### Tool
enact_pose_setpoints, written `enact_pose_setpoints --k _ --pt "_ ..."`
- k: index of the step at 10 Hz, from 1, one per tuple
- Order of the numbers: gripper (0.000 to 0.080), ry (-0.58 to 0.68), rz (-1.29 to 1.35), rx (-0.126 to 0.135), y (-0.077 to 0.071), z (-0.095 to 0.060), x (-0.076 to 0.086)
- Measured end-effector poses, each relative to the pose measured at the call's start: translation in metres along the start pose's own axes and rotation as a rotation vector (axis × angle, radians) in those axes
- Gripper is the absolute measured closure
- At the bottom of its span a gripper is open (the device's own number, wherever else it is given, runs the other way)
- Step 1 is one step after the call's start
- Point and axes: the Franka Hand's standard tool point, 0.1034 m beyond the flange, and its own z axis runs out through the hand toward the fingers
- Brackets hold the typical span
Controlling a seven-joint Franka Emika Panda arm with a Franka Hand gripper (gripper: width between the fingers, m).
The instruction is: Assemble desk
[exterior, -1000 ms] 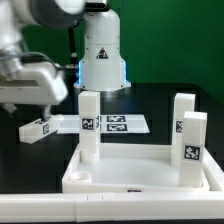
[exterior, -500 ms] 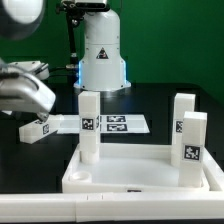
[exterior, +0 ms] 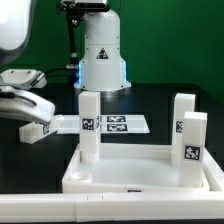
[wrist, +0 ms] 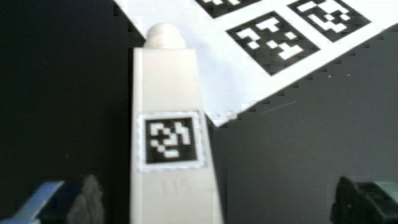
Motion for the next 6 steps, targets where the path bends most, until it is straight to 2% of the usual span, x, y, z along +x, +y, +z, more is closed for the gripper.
enact_pose_setpoints --k 2,5,6 --pt "0.0151 -0.057 0.073 0.018 0.008 0.009 0.011" --pt "0.0151 -0.063 0.082 0.015 0.008 0.017 0.013" --pt "0.0279 -0.063 0.082 0.016 0.008 0.017 0.013"
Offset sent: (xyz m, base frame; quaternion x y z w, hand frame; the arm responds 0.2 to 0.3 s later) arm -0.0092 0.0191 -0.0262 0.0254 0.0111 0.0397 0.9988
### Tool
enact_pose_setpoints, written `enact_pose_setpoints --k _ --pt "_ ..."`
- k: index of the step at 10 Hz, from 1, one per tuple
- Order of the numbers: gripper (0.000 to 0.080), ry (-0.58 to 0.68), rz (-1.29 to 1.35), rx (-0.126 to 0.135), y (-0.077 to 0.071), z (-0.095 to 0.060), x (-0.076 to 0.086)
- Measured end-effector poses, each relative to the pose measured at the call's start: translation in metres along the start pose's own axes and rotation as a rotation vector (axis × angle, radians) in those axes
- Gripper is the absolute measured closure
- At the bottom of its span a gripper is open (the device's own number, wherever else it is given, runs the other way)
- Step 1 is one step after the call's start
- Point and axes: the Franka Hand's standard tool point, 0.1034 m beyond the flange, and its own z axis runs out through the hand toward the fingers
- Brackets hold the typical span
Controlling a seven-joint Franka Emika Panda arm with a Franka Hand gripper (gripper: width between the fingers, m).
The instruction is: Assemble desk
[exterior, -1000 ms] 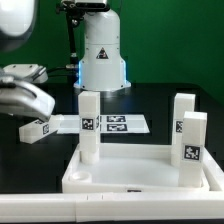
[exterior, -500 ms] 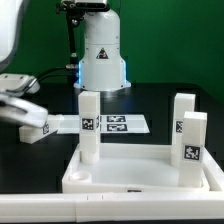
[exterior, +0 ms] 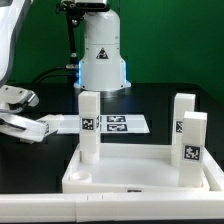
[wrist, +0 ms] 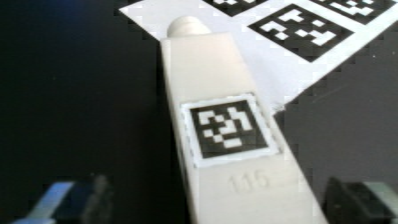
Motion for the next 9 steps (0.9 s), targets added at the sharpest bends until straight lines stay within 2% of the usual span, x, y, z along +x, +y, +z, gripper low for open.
enact_pose_setpoints --k 1,2,3,4,5,6,7,8,9 --pt "0.0442 0.000 0.000 0.000 0.000 0.000 0.000" --pt "0.0442 0.000 0.000 0.000 0.000 0.000 0.000" --pt "0.0515 0.009 -0.001 -0.001 0.000 -0.001 0.000" --pt "0.0515 0.024 -0.011 -0.005 -0.004 -0.006 -0.003" --pt "0.0515 0.020 -0.041 -0.002 -0.016 -0.024 -0.022" --pt "0.0515 0.047 -0.068 0.012 -0.025 -0.044 -0.038" --pt "0.0515 0.119 -0.115 0.008 -0.030 -0.064 -0.047" --pt "0.0515 0.214 -0.144 -0.001 -0.033 -0.072 -0.048" --pt "0.0515 0.286 -0.143 0.001 -0.033 -0.068 -0.045"
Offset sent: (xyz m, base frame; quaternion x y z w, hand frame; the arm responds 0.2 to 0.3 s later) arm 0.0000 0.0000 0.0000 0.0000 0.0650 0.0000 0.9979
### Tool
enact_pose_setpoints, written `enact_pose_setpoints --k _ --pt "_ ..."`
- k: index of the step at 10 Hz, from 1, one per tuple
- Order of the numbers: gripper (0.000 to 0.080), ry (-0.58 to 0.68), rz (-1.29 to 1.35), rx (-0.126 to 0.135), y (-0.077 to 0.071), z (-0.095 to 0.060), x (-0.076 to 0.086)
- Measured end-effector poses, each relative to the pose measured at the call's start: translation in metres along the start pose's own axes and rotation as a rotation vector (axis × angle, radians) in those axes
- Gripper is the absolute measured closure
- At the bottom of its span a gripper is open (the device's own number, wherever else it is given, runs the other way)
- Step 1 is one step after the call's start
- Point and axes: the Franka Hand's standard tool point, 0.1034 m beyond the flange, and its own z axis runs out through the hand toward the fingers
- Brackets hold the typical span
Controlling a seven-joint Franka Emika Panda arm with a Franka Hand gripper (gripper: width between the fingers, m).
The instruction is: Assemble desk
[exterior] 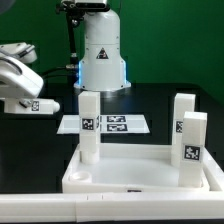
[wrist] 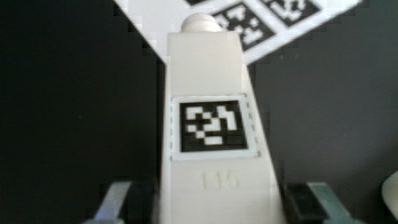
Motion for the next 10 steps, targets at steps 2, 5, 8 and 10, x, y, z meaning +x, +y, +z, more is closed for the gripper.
enact_pose_setpoints --k 2,5,8,10 --pt "0.0515 0.128 -0.010 -0.009 -0.003 -0.005 0.007" --pt "0.0515 0.459 -0.162 -0.072 -0.071 -0.092 0.012" --pt "0.0515 0.669 -0.174 -0.079 -0.072 -0.089 0.017" --pt "0.0515 0.839 -0.175 -0.108 -0.103 -0.104 0.017"
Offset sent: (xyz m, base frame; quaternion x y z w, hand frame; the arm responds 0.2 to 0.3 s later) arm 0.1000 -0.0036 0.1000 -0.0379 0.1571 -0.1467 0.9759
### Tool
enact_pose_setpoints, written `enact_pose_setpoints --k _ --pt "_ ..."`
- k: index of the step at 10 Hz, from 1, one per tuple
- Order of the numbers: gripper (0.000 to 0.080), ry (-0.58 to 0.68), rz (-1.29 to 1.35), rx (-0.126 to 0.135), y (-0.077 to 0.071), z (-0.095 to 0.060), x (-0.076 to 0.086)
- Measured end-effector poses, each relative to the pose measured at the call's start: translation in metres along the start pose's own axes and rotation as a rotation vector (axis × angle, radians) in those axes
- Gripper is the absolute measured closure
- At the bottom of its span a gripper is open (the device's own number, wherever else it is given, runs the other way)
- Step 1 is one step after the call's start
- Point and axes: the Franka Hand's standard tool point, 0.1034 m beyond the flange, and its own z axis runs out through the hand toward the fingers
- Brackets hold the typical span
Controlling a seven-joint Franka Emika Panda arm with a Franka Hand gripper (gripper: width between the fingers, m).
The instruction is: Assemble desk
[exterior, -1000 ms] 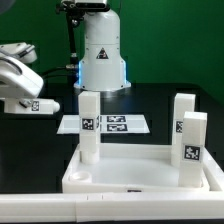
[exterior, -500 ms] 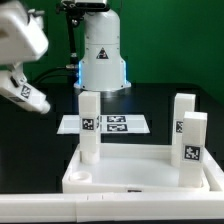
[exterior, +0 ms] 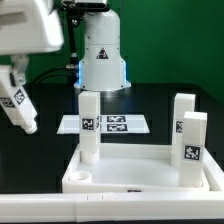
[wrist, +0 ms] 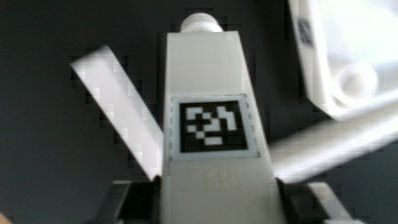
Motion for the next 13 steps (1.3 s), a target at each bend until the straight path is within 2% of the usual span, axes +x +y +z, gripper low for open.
enact_pose_setpoints --k 1,2,3,4,5,7,9,10,11,13 --pt "0.0515 0.079 -0.036 0.005 -0.038 -0.008 0.004" --pt "0.0515 0.196 -0.051 0.009 -0.066 -0.012 0.005" --pt "0.0515 0.287 -0.058 0.009 -0.083 -0.011 0.000" --pt "0.0515 0.331 -0.081 0.002 -0.084 -0.009 -0.003" --pt "0.0515 0.411 -0.081 -0.012 -0.079 -0.011 0.001" --pt "0.0515 0.394 -0.075 -0.012 -0.082 -0.005 -0.001" --pt "0.0515 0.389 -0.074 -0.011 -0.107 0.010 0.009" --pt "0.0515 0.393 -0.076 -0.012 -0.118 0.020 0.009" --pt "0.0515 0.406 -0.092 -0.021 -0.121 0.027 0.006" --pt "0.0515 0.404 -0.091 -0.023 -0.119 0.027 0.007"
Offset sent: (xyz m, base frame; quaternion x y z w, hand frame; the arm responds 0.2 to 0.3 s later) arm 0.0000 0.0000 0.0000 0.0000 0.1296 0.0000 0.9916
